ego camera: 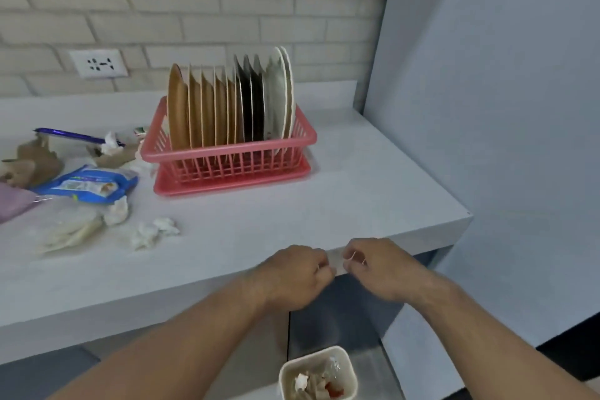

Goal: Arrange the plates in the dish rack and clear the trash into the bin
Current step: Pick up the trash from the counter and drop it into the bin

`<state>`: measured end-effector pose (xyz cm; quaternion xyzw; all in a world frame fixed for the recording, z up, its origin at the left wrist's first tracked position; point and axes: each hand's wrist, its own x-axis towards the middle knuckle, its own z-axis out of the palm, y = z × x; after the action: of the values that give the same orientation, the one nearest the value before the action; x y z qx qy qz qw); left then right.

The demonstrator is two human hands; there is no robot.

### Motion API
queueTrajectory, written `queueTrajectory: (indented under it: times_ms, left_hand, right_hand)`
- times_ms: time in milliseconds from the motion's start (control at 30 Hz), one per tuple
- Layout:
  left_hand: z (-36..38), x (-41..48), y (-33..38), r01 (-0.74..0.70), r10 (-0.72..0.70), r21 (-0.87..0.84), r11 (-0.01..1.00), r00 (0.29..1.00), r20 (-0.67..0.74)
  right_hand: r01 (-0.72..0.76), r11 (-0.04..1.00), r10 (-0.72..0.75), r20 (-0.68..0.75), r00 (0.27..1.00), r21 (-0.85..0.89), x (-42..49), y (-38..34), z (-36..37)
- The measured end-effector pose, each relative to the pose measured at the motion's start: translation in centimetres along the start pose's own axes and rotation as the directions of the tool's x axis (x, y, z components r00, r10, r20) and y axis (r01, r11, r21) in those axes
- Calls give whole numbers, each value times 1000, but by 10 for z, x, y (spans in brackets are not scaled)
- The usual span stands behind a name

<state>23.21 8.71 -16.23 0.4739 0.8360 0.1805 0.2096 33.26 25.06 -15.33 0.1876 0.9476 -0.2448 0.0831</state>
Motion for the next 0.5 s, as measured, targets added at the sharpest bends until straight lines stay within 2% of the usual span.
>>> queueTrajectory:
  times_ms: [167, 300, 500]
  left_hand:
    - [-53, -31, -14, 53, -51, 13, 998, 988, -148]
    - [-82, -54, -45, 115, -86, 99, 988, 962, -257]
    - [-111, -78, -105, 254, -175, 200, 946, 922, -344]
  right_hand:
    - [74, 996, -71, -54, 996, 44, 5, -56, -27]
    - [109, 994, -107, -91, 990, 27, 17, -93, -28]
    - [131, 991, -127, -96, 987, 39, 35, -128, -8]
